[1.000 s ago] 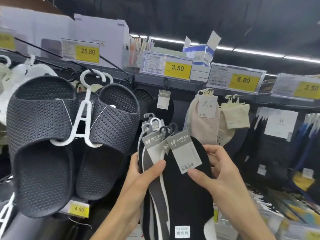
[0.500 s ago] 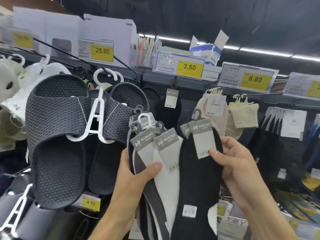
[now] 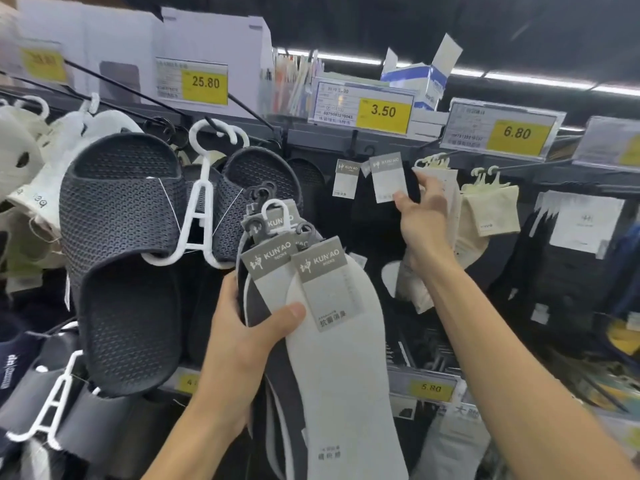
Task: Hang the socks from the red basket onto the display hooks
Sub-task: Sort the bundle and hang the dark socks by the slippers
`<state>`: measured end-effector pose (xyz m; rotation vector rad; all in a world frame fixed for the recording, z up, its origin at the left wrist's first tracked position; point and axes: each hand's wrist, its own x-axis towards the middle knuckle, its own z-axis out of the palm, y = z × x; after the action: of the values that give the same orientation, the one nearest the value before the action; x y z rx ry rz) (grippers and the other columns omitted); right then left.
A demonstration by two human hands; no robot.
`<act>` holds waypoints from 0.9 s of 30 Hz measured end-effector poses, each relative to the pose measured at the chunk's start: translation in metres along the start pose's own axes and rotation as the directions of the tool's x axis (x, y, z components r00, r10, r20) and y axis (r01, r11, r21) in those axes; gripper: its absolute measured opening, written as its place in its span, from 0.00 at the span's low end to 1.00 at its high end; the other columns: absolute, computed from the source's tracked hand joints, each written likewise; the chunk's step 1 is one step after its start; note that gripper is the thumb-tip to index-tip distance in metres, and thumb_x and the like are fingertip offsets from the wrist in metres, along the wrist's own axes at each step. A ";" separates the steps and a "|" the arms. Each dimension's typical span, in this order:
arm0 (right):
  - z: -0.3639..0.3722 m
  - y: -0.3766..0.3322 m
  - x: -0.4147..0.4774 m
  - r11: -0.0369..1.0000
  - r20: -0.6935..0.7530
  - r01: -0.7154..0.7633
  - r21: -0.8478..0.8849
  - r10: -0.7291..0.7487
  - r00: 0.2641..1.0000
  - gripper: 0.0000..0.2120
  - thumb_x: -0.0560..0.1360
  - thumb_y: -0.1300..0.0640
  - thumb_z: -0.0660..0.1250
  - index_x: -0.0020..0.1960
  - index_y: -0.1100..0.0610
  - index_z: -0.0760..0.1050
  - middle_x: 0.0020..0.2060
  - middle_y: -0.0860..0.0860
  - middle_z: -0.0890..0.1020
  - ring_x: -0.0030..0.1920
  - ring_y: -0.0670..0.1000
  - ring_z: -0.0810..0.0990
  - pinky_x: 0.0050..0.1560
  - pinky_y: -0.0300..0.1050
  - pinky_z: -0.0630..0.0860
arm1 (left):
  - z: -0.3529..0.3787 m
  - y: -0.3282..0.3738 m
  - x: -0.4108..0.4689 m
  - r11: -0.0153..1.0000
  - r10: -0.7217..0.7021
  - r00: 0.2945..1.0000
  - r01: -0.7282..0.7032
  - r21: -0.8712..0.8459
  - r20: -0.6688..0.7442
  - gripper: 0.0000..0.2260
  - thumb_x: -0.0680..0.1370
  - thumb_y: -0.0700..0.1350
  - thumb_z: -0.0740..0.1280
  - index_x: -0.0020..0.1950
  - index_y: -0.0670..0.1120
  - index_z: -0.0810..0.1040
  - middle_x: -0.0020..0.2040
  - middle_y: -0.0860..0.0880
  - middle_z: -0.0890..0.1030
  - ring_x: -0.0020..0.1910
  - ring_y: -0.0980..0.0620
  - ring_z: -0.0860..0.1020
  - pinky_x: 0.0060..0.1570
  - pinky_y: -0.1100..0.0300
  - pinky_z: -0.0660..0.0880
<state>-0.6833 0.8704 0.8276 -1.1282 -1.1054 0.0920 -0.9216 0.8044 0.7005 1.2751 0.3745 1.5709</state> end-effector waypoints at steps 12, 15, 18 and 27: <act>0.043 0.021 0.037 0.962 0.162 0.120 -0.244 -0.081 0.983 0.26 0.82 0.63 0.60 0.78 0.56 0.60 0.75 0.53 0.67 0.75 0.53 0.64 0.74 0.41 0.57 | 0.003 -0.007 -0.001 0.999 -0.034 0.999 0.034 -0.012 0.020 0.27 0.60 0.49 0.78 0.58 0.53 0.79 0.53 0.46 0.86 0.50 0.45 0.86 0.41 0.59 0.82; 0.045 0.025 0.041 0.927 0.178 0.126 -0.354 -0.066 0.982 0.28 0.82 0.63 0.59 0.80 0.54 0.56 0.73 0.54 0.69 0.72 0.54 0.68 0.64 0.35 0.60 | 0.004 -0.008 0.000 0.999 -0.038 0.999 0.039 -0.011 0.030 0.27 0.60 0.49 0.78 0.58 0.53 0.78 0.53 0.46 0.86 0.50 0.45 0.86 0.41 0.59 0.82; 0.045 0.017 0.032 0.865 0.193 0.140 -0.481 -0.051 0.980 0.29 0.81 0.64 0.59 0.80 0.58 0.54 0.72 0.58 0.67 0.72 0.56 0.62 0.67 0.40 0.59 | 0.007 -0.010 0.002 0.999 -0.051 0.998 0.051 -0.005 0.024 0.27 0.60 0.49 0.78 0.58 0.52 0.78 0.53 0.46 0.86 0.50 0.45 0.86 0.41 0.59 0.82; -0.031 -0.053 -0.092 0.943 0.557 0.303 -0.138 -0.179 0.811 0.13 0.68 0.36 0.70 0.51 0.37 0.80 0.44 0.39 0.82 0.42 0.44 0.82 0.40 0.33 0.79 | 0.006 -0.017 0.010 0.999 -0.045 0.999 0.045 -0.015 -0.019 0.25 0.60 0.51 0.79 0.56 0.55 0.78 0.52 0.47 0.86 0.50 0.46 0.86 0.42 0.60 0.81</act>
<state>-0.7299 0.7723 0.8074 -1.1797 -1.7989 0.0891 -0.9065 0.8175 0.6955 1.2329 0.4005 1.5461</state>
